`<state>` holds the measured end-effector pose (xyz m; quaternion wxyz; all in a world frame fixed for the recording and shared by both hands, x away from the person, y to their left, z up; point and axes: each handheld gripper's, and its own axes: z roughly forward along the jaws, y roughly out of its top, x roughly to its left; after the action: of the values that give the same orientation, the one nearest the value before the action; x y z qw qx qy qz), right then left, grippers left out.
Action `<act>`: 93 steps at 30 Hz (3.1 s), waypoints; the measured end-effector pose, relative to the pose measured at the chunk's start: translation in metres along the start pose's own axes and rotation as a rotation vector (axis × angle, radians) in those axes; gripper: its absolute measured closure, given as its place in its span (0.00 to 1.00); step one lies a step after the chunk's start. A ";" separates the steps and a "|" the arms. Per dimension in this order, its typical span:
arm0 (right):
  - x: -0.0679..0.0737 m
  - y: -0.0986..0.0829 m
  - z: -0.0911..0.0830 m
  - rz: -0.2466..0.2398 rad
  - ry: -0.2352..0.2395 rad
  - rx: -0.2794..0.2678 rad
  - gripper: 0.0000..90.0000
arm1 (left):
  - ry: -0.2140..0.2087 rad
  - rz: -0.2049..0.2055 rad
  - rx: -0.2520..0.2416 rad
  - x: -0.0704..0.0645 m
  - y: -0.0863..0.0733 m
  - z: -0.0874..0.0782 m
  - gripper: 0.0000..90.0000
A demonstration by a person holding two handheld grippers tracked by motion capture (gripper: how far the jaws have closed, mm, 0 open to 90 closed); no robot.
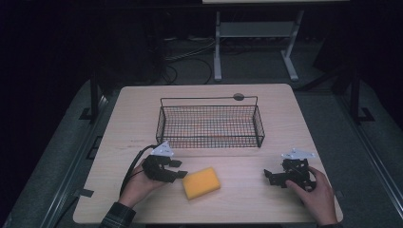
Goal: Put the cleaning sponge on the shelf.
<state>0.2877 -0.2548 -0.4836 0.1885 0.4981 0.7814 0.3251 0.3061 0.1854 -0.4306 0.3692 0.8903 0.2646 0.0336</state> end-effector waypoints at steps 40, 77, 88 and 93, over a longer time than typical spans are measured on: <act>0.000 0.000 0.000 0.000 0.000 0.000 0.00 | -0.019 0.202 0.235 -0.059 0.040 0.057 0.10; 0.000 0.000 0.000 0.000 0.000 0.000 0.00 | -0.008 0.180 0.265 -0.050 0.042 0.052 0.25; 0.000 0.000 0.000 0.000 0.000 0.000 0.00 | -0.018 0.169 0.252 -0.042 0.047 0.039 0.25; 0.000 0.000 0.000 -0.001 0.000 0.000 0.00 | -0.021 0.168 0.250 -0.040 0.049 0.034 0.25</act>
<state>0.2877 -0.2548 -0.4837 0.1888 0.4978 0.7815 0.3252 0.3023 0.1143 -0.4167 0.2542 0.9486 0.1875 0.0220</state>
